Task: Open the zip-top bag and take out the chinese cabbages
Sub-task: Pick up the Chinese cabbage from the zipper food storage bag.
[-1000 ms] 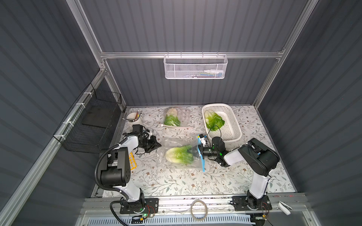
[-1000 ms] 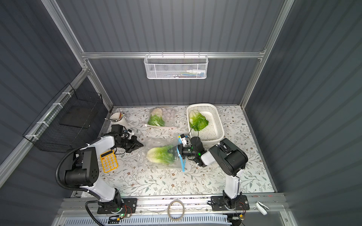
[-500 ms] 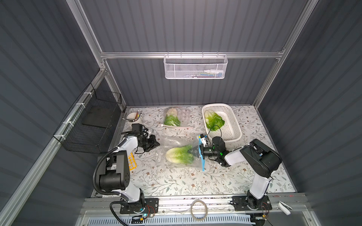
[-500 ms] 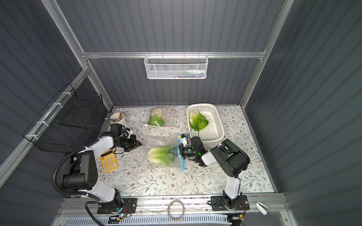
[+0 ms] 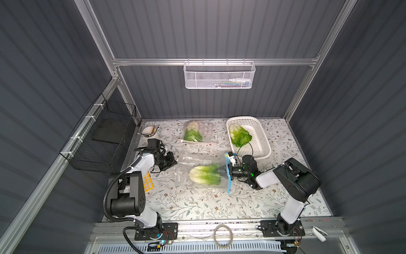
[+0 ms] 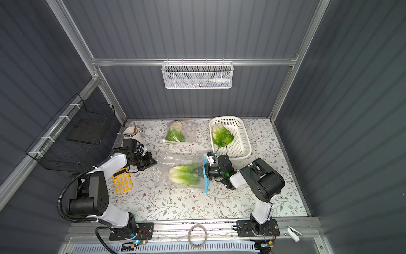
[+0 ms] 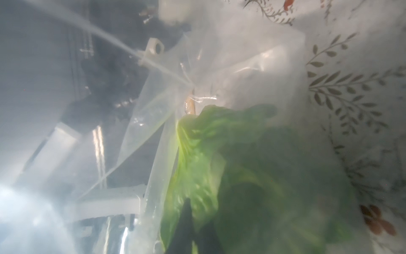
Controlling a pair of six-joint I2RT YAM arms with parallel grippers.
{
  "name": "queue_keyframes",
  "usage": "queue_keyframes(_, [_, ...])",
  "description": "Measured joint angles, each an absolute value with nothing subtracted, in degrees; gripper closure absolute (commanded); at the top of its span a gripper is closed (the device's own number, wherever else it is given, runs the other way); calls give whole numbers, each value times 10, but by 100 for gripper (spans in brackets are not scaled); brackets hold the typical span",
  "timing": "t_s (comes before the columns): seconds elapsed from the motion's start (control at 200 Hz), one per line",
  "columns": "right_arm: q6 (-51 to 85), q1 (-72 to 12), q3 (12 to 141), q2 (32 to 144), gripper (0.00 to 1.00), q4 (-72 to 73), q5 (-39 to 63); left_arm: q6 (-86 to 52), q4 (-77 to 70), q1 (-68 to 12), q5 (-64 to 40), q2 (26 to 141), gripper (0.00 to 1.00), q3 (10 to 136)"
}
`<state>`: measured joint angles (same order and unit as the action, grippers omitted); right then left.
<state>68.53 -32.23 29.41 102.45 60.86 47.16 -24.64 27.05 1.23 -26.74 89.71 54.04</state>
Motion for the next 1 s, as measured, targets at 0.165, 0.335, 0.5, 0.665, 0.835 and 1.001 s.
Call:
queue_keyframes(0.165, [686,-318,287,1020,100,615,472,-248,275,12,-263,897,100,540])
queue_keyframes(0.335, [686,-316,287,1016,100,617,472,-249,277,12,-261,897,100,540])
queue_keyframes(0.5, [686,-309,269,1003,100,616,472,-251,287,12,-265,897,100,540])
queue_keyframes(0.665, [686,-307,266,997,93,615,473,-252,289,12,-273,897,100,540])
queue_keyframes(0.835, [691,-307,266,997,83,618,476,-252,289,12,-272,897,100,540])
queue_keyframes(1.001, [700,-305,266,1001,75,637,483,-252,287,13,-267,897,100,540])
